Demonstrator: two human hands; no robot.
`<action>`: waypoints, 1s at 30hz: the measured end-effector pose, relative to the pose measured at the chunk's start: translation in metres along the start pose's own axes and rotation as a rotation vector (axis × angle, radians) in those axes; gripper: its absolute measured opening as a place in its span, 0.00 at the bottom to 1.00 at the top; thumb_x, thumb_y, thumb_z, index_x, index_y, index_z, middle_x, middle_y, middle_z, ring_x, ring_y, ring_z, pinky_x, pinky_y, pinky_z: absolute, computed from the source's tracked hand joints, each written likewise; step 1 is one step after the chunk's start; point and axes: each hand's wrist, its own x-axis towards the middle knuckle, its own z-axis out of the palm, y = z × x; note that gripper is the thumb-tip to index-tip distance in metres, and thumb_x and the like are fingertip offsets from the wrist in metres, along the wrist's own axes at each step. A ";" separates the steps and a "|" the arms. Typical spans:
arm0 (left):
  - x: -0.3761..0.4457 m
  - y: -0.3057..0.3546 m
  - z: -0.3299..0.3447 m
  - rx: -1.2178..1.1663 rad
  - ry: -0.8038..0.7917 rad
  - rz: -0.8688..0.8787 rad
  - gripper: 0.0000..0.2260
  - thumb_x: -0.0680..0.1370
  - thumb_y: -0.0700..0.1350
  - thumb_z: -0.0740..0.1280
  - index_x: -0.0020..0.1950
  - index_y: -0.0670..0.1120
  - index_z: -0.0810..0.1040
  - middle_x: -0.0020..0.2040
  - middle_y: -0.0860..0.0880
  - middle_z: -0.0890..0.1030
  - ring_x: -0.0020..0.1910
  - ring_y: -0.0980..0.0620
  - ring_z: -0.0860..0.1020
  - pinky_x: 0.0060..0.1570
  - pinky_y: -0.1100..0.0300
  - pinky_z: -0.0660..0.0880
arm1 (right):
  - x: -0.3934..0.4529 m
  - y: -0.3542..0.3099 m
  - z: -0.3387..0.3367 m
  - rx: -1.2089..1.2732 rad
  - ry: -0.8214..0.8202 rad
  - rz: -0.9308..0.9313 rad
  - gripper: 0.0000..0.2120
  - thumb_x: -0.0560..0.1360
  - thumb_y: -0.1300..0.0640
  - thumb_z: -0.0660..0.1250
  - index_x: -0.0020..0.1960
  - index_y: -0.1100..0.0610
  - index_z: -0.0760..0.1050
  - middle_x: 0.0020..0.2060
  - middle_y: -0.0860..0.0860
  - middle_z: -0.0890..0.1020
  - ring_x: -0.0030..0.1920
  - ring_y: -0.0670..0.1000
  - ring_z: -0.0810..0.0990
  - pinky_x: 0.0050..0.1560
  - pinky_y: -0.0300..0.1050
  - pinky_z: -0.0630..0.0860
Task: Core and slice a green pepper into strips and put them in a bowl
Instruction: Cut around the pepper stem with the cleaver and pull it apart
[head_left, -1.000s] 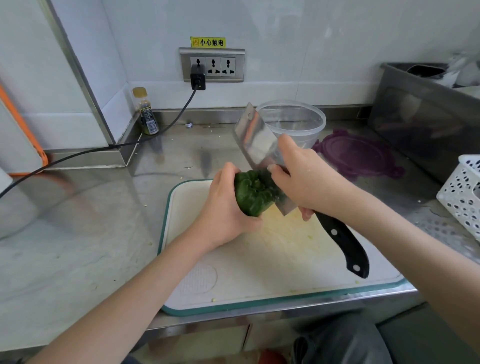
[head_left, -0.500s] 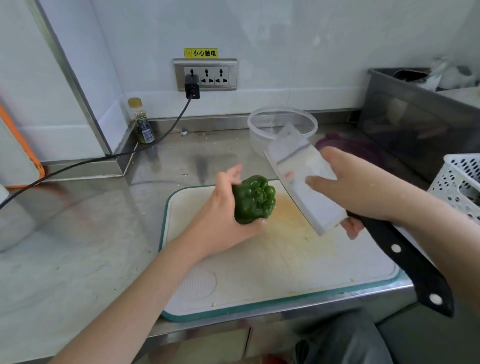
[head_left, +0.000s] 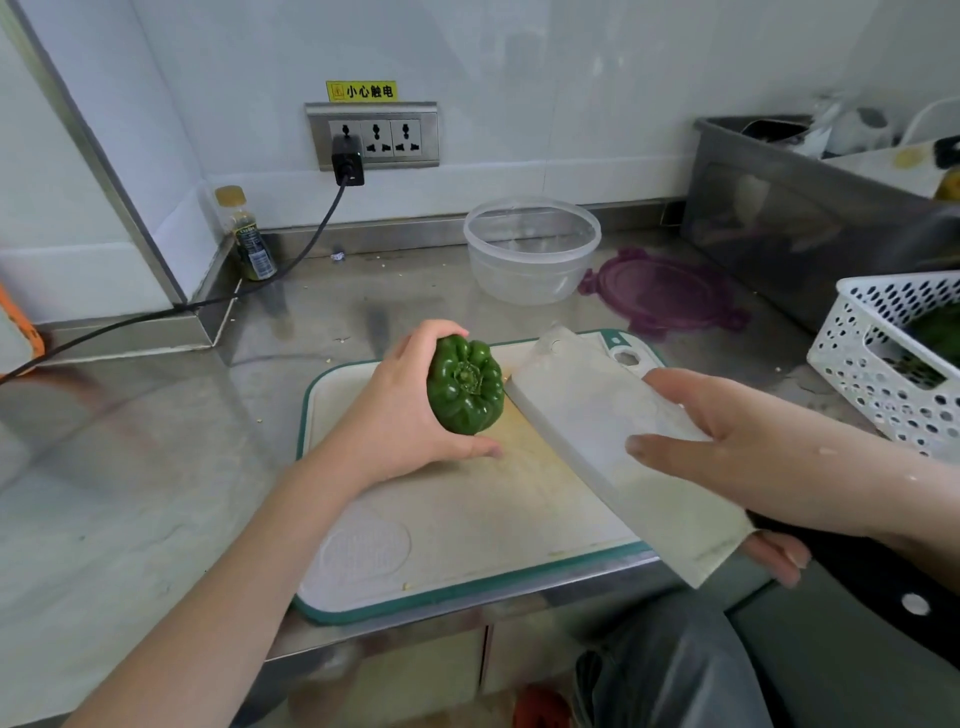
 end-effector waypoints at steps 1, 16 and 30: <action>-0.001 0.001 0.001 -0.004 0.003 -0.004 0.41 0.54 0.55 0.82 0.60 0.58 0.65 0.60 0.57 0.70 0.57 0.59 0.69 0.57 0.65 0.65 | 0.000 -0.001 0.001 -0.008 0.010 -0.006 0.09 0.78 0.51 0.61 0.52 0.56 0.69 0.24 0.35 0.76 0.25 0.32 0.75 0.26 0.26 0.69; -0.002 0.003 0.005 0.011 0.036 -0.009 0.39 0.57 0.52 0.81 0.62 0.56 0.64 0.61 0.55 0.68 0.55 0.62 0.67 0.54 0.70 0.62 | 0.009 -0.020 0.003 -0.256 0.074 0.019 0.13 0.77 0.46 0.59 0.50 0.56 0.65 0.37 0.52 0.76 0.36 0.53 0.76 0.41 0.48 0.73; -0.004 0.002 0.003 -0.064 -0.015 -0.030 0.34 0.64 0.52 0.77 0.60 0.57 0.58 0.61 0.55 0.63 0.54 0.64 0.66 0.56 0.68 0.62 | 0.008 -0.023 0.008 -0.243 0.123 0.015 0.12 0.79 0.52 0.58 0.46 0.60 0.61 0.25 0.53 0.68 0.12 0.47 0.67 0.13 0.34 0.58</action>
